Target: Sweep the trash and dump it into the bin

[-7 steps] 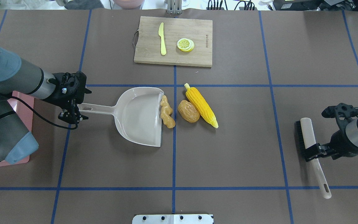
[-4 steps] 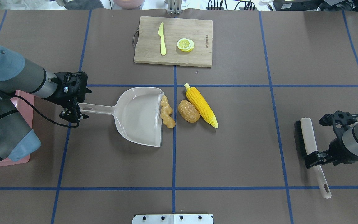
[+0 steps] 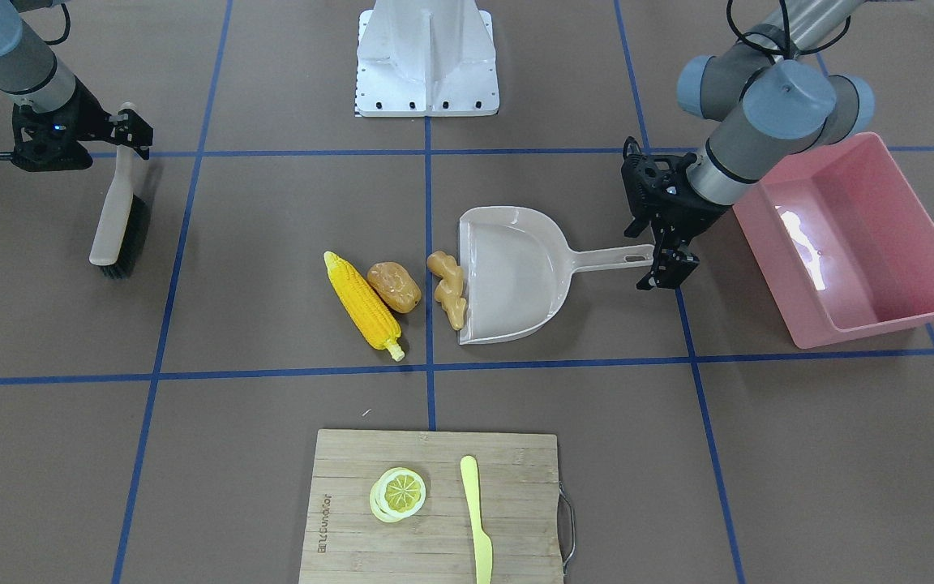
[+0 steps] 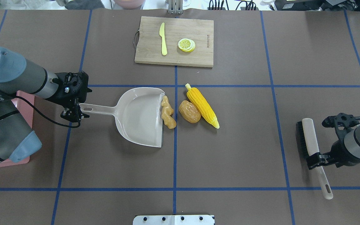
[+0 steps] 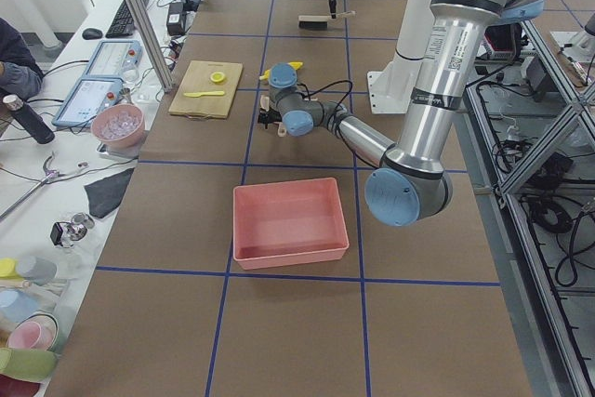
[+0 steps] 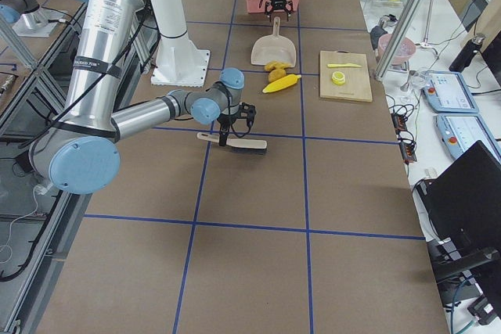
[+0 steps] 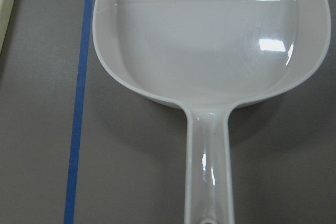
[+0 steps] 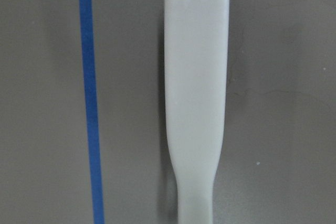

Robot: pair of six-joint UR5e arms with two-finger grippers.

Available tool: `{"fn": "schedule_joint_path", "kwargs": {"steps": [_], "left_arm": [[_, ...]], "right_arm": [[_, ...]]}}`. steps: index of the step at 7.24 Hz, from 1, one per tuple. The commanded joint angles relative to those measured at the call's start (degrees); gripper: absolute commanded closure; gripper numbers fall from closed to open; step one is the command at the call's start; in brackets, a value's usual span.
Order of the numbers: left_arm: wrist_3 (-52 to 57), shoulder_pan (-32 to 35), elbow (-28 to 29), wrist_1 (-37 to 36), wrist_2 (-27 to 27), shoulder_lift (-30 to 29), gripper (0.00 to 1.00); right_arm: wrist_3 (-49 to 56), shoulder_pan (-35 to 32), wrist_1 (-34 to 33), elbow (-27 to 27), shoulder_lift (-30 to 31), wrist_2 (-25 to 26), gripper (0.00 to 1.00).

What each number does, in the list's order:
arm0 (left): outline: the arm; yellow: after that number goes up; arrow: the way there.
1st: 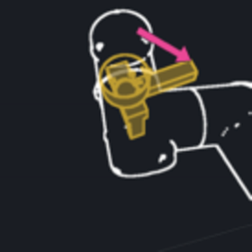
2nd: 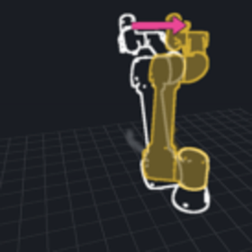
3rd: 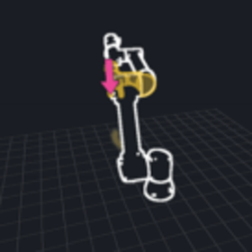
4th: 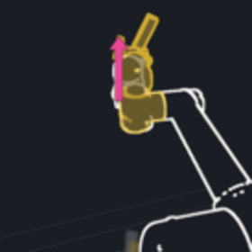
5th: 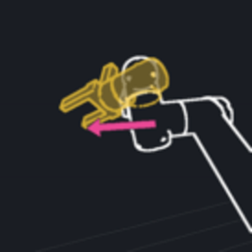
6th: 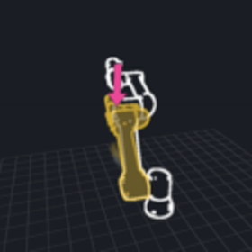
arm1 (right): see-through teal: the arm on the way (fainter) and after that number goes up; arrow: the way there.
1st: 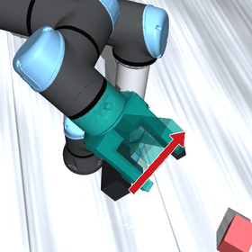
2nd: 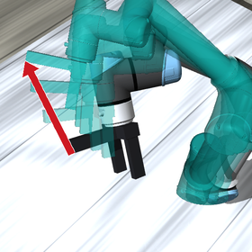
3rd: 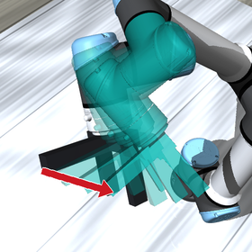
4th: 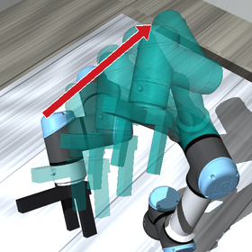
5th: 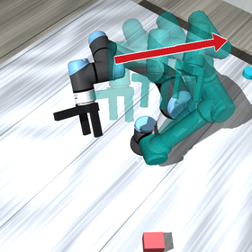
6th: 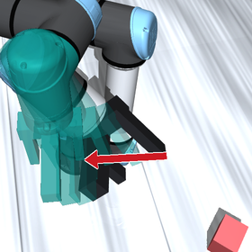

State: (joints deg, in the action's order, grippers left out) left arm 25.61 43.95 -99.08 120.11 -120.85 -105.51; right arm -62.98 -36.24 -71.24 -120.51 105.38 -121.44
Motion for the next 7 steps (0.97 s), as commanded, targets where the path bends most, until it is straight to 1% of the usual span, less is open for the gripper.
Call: {"fn": "schedule_joint_path", "kwargs": {"steps": [1, 2, 4, 5, 6, 7], "left_arm": [[-0.5, -0.9, 1.2, 0.0, 0.1, -0.2, 0.01], [-0.4, -0.9, 1.9, 0.0, 0.1, -0.3, 0.01], [-0.4, -1.8, 2.1, 0.7, 0.1, -0.5, 0.01], [-0.5, -2.6, 3.0, 0.8, 0.0, -1.2, 0.01], [-0.5, -2.6, 3.6, 0.8, 0.0, -2.1, 0.01], [-0.5, -2.6, 3.8, 1.1, 0.0, -2.0, 0.01]], "right_arm": [[-6.5, 3.1, 3.2, 0.0, 0.1, 2.9, 0.01], [-8.0, 5.8, 4.1, -0.1, 0.8, 5.8, 0.01], [-8.2, 7.1, 5.2, -0.8, 2.7, 6.4, 0.01], [-8.2, 7.4, 7.8, -0.7, 4.4, 6.6, 0.01], [-8.2, 7.5, 9.1, -0.6, 5.2, 6.7, 0.01], [-8.1, 7.7, 9.5, -0.5, 5.2, 7.4, 0.03]]}}
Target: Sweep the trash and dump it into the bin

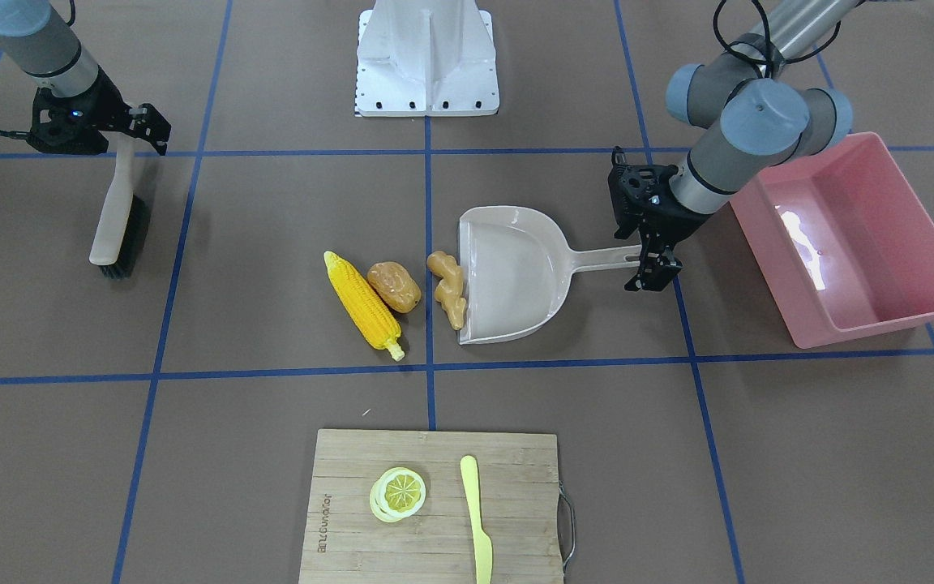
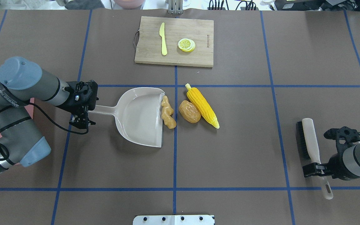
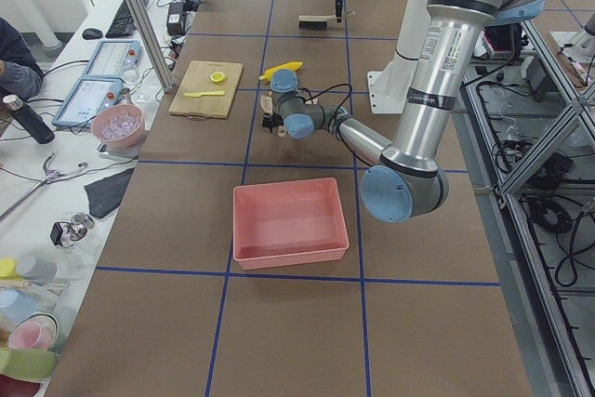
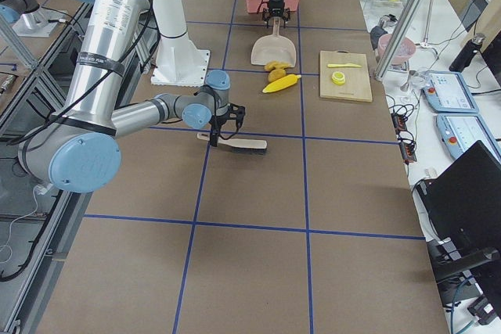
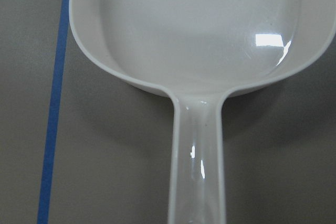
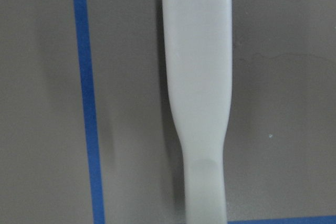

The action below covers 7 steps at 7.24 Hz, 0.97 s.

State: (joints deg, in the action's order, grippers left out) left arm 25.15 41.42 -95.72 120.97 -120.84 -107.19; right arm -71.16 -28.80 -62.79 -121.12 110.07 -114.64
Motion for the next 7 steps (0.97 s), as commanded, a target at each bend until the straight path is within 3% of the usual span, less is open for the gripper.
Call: {"fn": "schedule_joint_path", "kwargs": {"steps": [1, 4, 6, 7], "left_arm": [[-0.1, 0.0, 1.1, 2.5, 0.0, -0.1, 0.01], [-0.2, 0.4, 2.8, 7.4, -0.1, 0.3, 0.01], [-0.2, 0.9, 3.0, 8.8, -0.3, 0.5, 0.01], [-0.2, 0.8, 3.0, 8.8, -0.1, 0.9, 0.01]], "right_arm": [[0.1, 0.9, 1.6, 0.6, 0.8, 1.3, 0.06], [0.3, 1.9, 1.9, 1.5, 0.9, 2.8, 0.18], [0.6, 1.9, 2.3, 1.4, 0.9, 2.8, 0.54], [1.9, 1.9, 2.4, 1.5, 0.9, 3.5, 0.92]]}}
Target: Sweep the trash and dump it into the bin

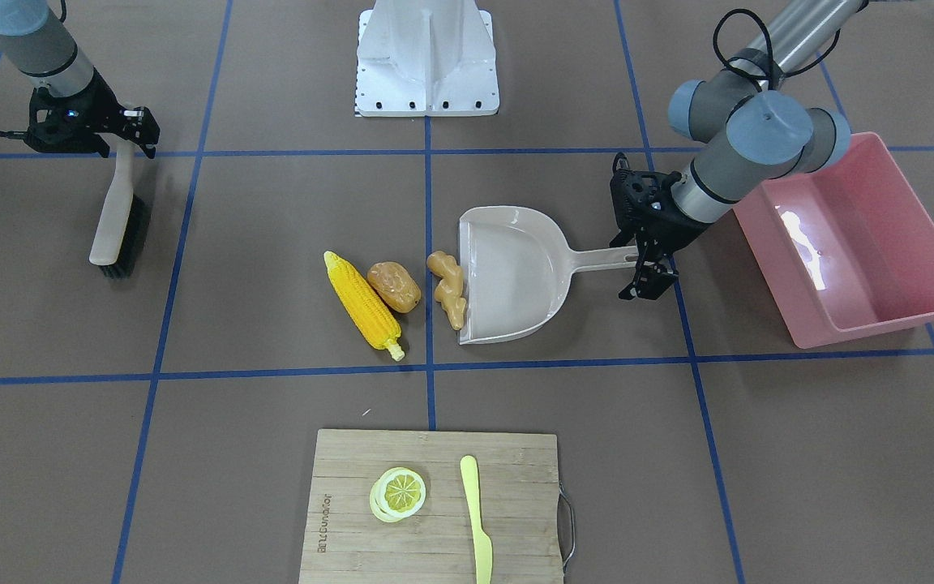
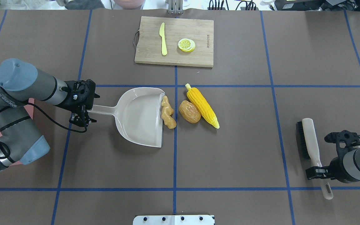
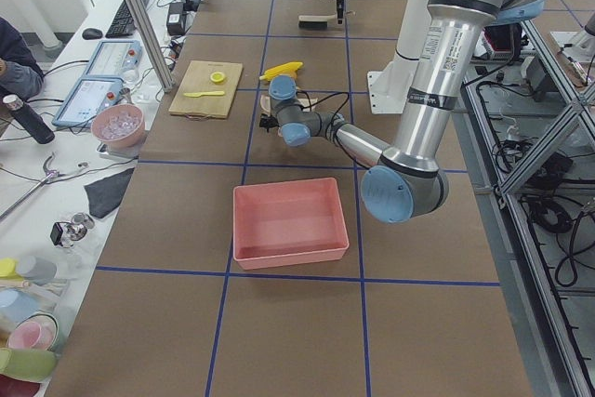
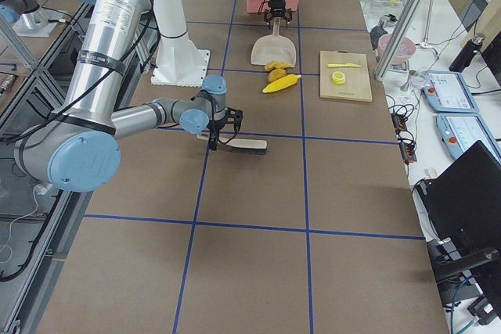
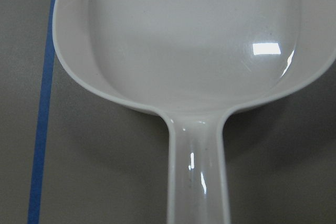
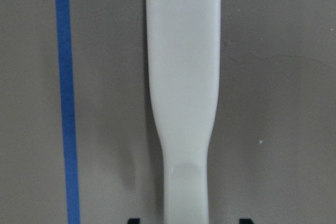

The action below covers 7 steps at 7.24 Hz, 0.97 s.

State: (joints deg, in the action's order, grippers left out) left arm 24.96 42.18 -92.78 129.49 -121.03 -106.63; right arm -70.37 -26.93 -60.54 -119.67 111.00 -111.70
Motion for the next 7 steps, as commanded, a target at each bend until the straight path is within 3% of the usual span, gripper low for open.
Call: {"fn": "schedule_joint_path", "kwargs": {"steps": [1, 3, 5, 7], "left_arm": [[0.0, -0.2, 0.1, 0.2, -0.1, 0.5, 0.01], [-1.9, -0.2, 0.1, 2.5, -0.2, 1.3, 0.01], [-8.5, -0.2, -0.6, 7.2, -0.3, 3.5, 0.01], [-8.9, -0.7, -0.5, 7.4, -0.1, 4.2, 0.01]], "right_arm": [[1.0, 0.0, 1.6, 0.0, 0.0, 0.8, 1.0], [2.5, -0.8, 1.7, -1.2, -0.1, -0.1, 1.0], [14.8, -7.8, -2.6, -2.1, -0.8, -4.3, 1.0], [17.8, -8.7, -4.9, -2.4, -4.4, -4.3, 1.0]]}}
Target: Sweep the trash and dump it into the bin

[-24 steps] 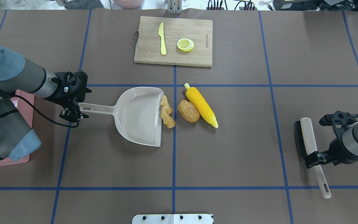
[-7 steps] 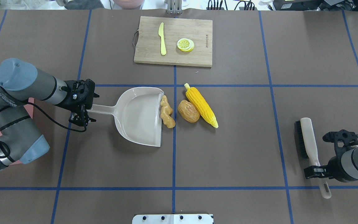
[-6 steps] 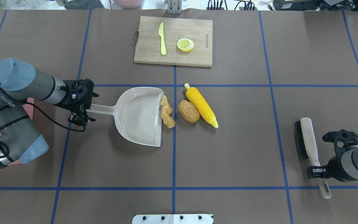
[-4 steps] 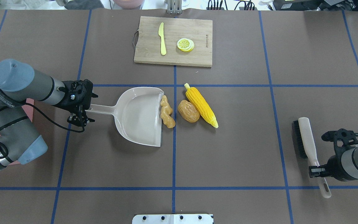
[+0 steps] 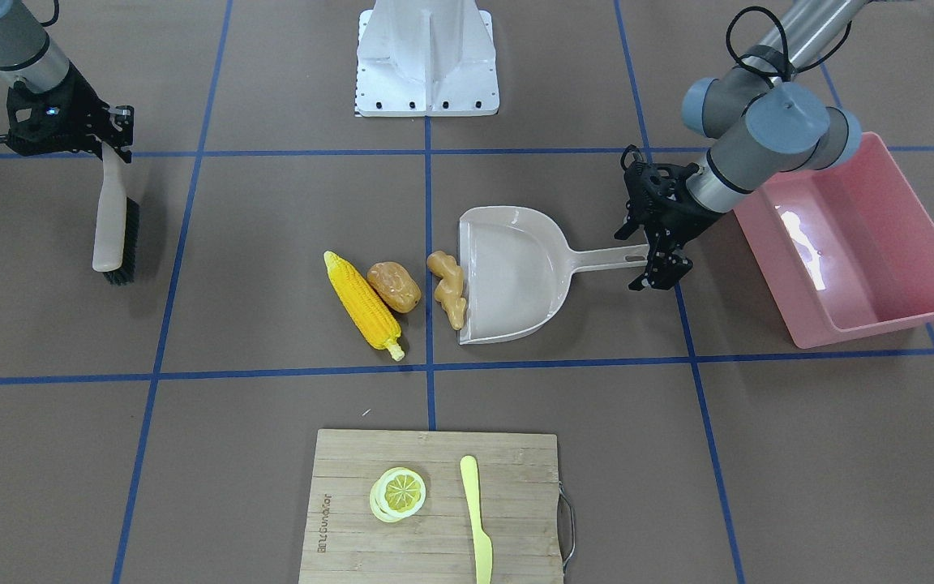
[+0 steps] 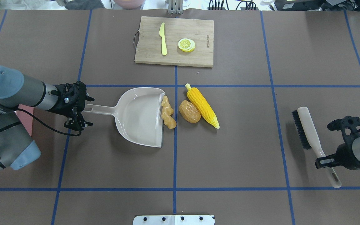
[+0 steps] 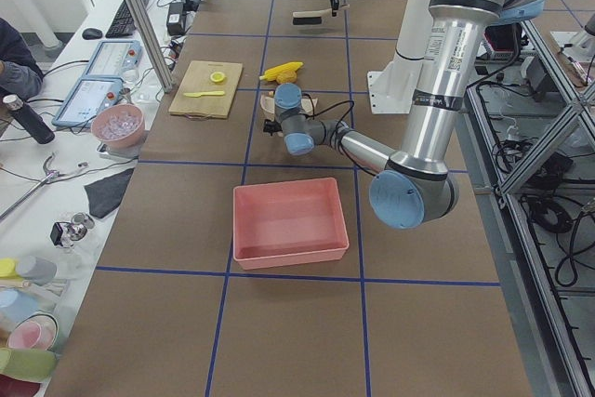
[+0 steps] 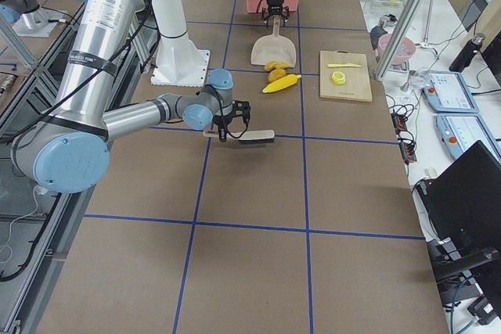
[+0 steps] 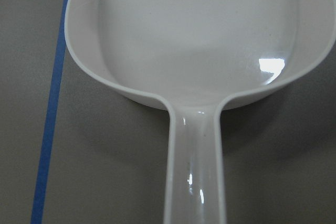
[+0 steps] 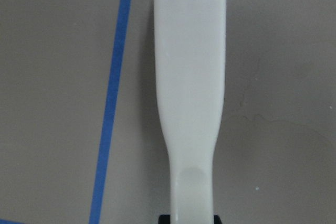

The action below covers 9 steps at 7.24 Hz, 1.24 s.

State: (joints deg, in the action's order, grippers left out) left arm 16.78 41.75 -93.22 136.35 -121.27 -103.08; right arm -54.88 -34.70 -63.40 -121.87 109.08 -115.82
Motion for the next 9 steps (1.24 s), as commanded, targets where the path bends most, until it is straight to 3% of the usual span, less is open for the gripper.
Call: {"fn": "schedule_joint_path", "kwargs": {"steps": [1, 2, 4, 6, 9], "left_arm": [[-0.5, -0.4, 0.1, 0.5, 0.2, 0.7, 0.01], [-0.5, -0.5, 0.2, 0.5, 0.2, 0.6, 0.01], [-0.5, -0.5, 0.3, 0.8, 0.0, 0.7, 0.01], [-0.6, -0.4, 0.1, 0.8, 0.0, 0.7, 0.01], [-0.7, -0.5, 0.0, 0.8, 0.0, 0.2, 0.01]], "right_arm": [[2.5, -0.8, -10.3, -1.1, -8.8, 0.2, 1.0], [3.8, -1.5, -21.7, -1.0, -17.4, 1.7, 1.0], [4.9, -0.1, -33.1, 0.1, -27.4, 3.8, 1.0], [3.5, 0.8, -34.1, 7.0, -34.3, 5.2, 1.0], [0.7, 1.1, -33.7, 11.1, -39.0, 5.6, 1.0]]}}
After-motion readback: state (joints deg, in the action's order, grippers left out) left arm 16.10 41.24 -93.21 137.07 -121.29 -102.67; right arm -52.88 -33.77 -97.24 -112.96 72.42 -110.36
